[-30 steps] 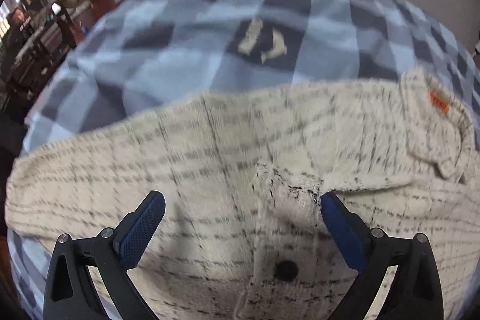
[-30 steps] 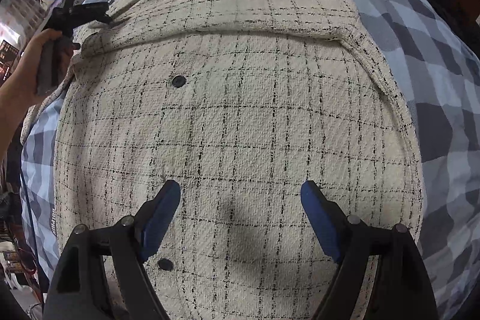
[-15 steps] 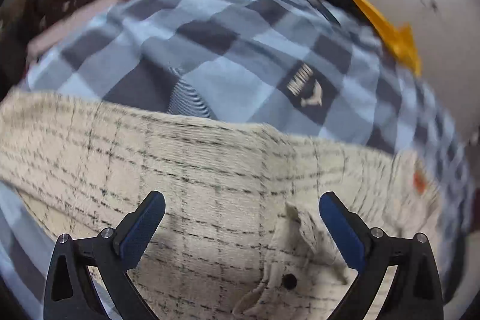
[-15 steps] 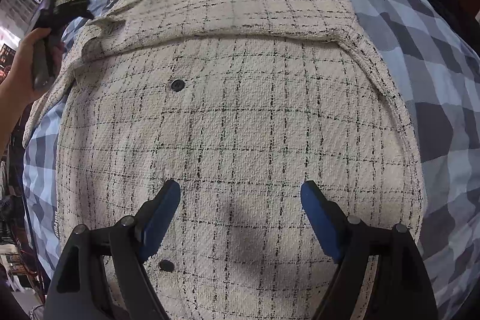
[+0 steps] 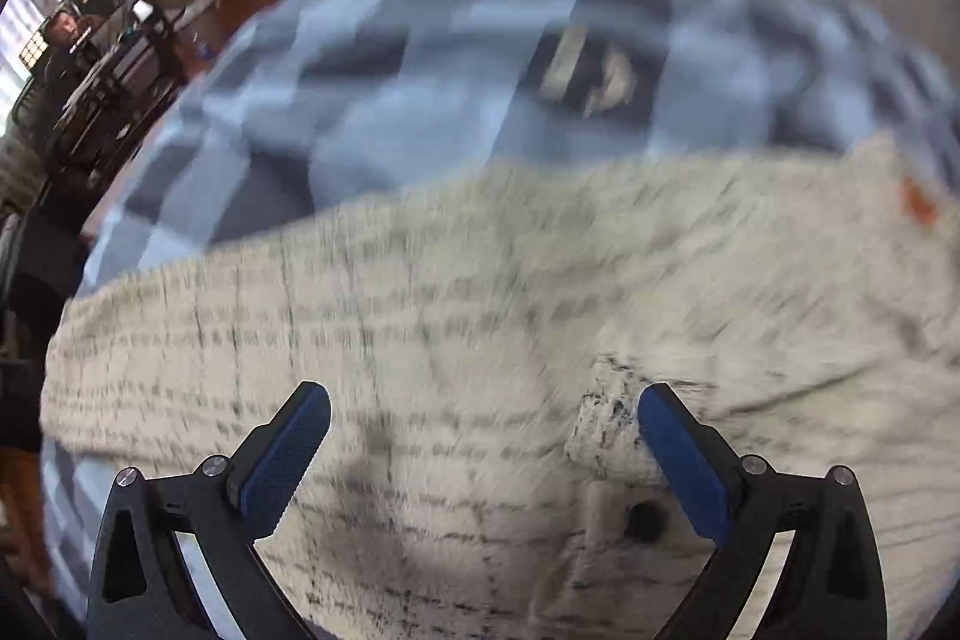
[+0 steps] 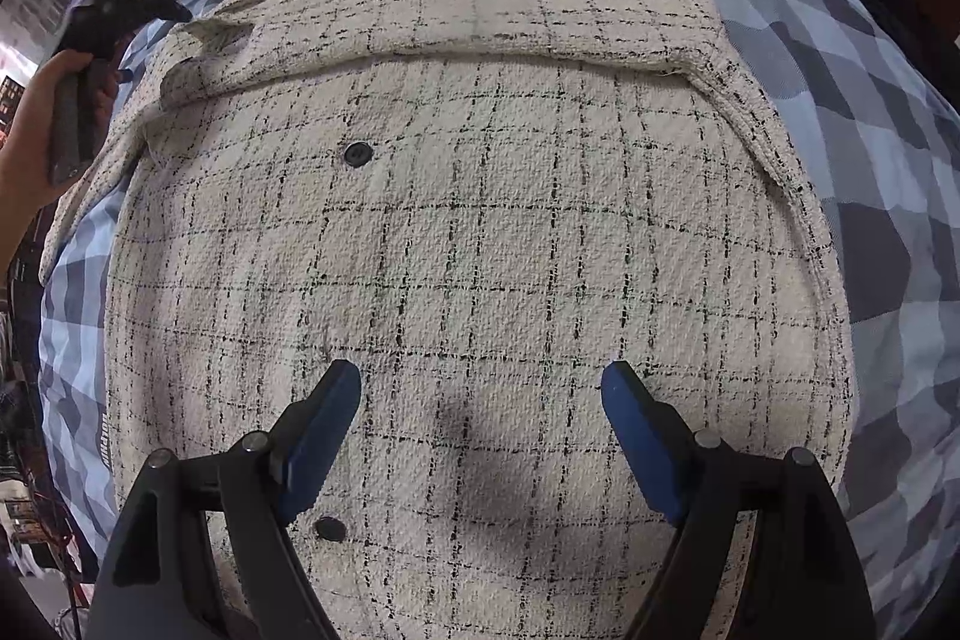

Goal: Fold small clothes
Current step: 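Move the left tool over the shirt toward the other sleeve cuff, then grasp the other sleeve cuff with the left tool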

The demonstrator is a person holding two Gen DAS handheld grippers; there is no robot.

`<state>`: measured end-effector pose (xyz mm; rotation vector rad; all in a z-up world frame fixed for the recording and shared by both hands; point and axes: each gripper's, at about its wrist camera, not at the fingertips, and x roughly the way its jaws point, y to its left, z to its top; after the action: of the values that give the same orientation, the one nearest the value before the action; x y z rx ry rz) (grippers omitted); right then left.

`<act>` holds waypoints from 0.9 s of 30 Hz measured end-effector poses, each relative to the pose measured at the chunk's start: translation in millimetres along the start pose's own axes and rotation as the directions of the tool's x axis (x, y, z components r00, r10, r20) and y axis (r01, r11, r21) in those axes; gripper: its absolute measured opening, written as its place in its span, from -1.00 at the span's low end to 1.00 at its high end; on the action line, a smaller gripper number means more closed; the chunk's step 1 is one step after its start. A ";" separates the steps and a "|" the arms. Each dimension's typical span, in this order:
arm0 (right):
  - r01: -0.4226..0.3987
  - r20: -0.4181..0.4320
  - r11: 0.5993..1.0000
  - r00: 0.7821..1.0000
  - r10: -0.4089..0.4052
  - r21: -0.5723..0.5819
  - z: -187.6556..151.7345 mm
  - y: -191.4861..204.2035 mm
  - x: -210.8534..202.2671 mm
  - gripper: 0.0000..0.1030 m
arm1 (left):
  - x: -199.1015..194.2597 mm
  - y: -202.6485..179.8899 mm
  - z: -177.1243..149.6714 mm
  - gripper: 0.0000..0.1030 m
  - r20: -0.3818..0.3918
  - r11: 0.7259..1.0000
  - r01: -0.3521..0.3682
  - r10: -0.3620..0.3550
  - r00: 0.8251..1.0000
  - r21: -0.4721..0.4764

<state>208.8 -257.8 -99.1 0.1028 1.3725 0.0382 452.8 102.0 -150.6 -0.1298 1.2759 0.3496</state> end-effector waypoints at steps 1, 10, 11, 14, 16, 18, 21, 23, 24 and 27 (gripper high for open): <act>0.001 0.000 1.000 1.000 -0.001 -0.001 0.2 -0.3 0.7 0.56 | 5.1 1.3 -2.9 1.00 -0.017 1.000 0.000 0.000 1.000 -0.003; -0.003 -0.010 1.000 1.000 0.003 0.012 0.6 -3.4 8.0 0.56 | -31.9 62.1 -4.6 1.00 0.071 0.969 0.179 -0.169 0.983 -0.173; -0.004 -0.011 1.000 1.000 0.005 0.015 0.5 -4.6 8.3 0.56 | -38.9 76.6 -4.8 1.00 0.071 0.969 0.167 -0.157 0.985 -0.184; -0.007 -0.009 1.000 1.000 0.007 0.019 0.1 -5.0 6.9 0.56 | -54.1 117.9 -12.2 1.00 0.081 0.968 0.125 -0.109 0.991 -0.217; -0.010 -0.001 1.000 1.000 0.010 0.020 -1.0 -5.4 3.7 0.56 | -61.6 161.9 -22.1 1.00 0.086 0.962 0.090 -0.070 0.994 -0.256; -0.011 0.007 1.000 1.000 0.011 0.019 -3.0 -5.8 0.8 0.56 | -60.4 203.6 -36.2 1.00 0.070 0.950 0.052 -0.032 0.997 -0.307; -0.001 0.012 1.000 1.000 0.001 0.009 -5.9 -4.7 -1.8 0.56 | -55.7 275.9 -60.6 1.00 0.034 0.906 0.045 -0.034 0.999 -0.422; 0.013 0.006 1.000 1.000 -0.013 -0.010 -7.1 -0.7 -1.4 0.56 | -50.2 315.8 -78.7 1.00 0.047 0.842 0.147 -0.143 0.989 -0.519; 0.026 0.001 0.999 1.000 -0.026 -0.020 -7.7 1.9 -1.6 0.56 | -46.7 336.8 -88.2 1.00 0.063 0.799 0.199 -0.198 0.978 -0.567; 0.042 0.013 0.998 0.999 -0.042 -0.039 -10.2 7.5 -7.0 0.56 | -36.9 382.5 -109.6 1.00 0.063 0.737 0.207 -0.219 0.974 -0.644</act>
<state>197.6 -250.5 -93.5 0.0414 1.3609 0.0295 218.8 423.4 -110.2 -0.8740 1.0932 0.5835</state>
